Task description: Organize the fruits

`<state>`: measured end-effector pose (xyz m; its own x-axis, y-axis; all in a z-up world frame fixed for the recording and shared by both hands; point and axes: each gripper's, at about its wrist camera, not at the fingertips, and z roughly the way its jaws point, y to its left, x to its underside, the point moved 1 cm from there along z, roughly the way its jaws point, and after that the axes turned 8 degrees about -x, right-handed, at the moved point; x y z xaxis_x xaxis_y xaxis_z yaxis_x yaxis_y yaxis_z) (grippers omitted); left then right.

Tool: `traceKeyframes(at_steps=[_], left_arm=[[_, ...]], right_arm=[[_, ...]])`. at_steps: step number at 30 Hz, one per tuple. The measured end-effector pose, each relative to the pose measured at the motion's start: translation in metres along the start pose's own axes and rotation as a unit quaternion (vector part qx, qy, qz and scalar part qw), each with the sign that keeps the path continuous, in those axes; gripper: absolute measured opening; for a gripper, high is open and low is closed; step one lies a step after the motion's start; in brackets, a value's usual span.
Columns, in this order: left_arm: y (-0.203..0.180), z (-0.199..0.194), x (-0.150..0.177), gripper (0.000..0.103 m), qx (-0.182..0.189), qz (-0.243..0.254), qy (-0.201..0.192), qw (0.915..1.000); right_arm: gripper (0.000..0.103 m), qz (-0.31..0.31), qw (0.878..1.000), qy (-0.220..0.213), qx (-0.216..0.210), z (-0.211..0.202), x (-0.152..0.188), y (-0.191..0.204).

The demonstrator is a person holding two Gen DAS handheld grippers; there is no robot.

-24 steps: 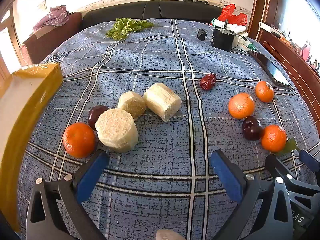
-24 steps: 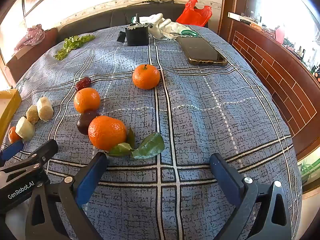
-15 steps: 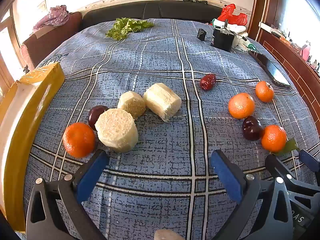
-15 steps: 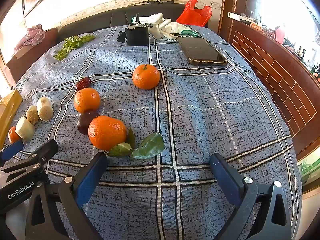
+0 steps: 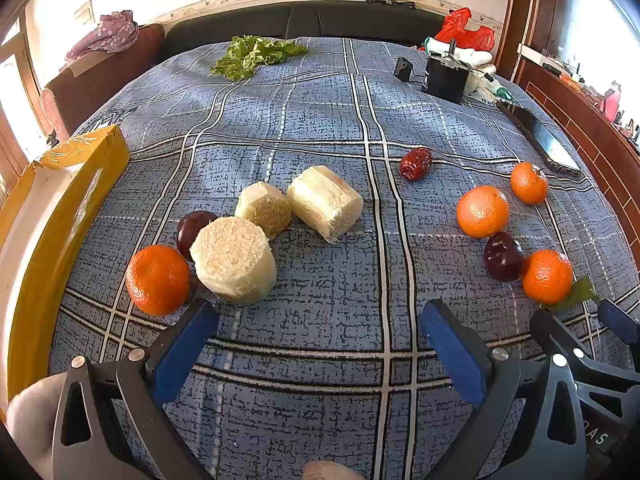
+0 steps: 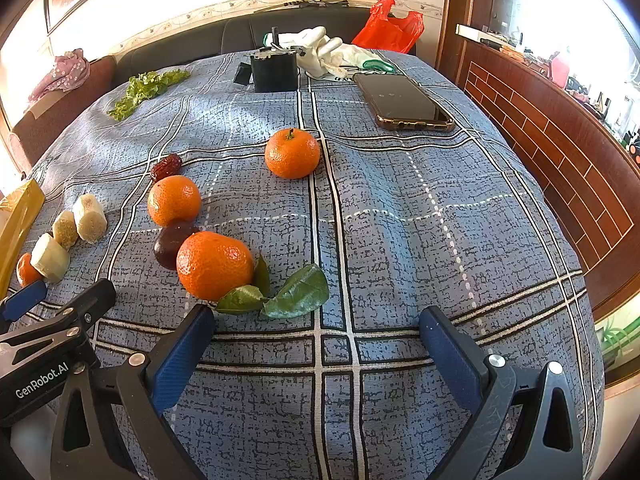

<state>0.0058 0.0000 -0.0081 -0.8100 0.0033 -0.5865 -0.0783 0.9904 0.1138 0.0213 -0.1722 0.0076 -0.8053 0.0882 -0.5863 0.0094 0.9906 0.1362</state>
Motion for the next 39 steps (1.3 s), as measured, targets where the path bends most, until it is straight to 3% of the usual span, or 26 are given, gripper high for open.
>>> traceKeyframes(at_steps=[39], left_arm=[[0.004,-0.009,0.011,0.103,0.011,0.016,-0.003,0.9998]], right_arm=[[0.103,0.0,1.0,0.0,0.0,0.0,0.0,0.0]])
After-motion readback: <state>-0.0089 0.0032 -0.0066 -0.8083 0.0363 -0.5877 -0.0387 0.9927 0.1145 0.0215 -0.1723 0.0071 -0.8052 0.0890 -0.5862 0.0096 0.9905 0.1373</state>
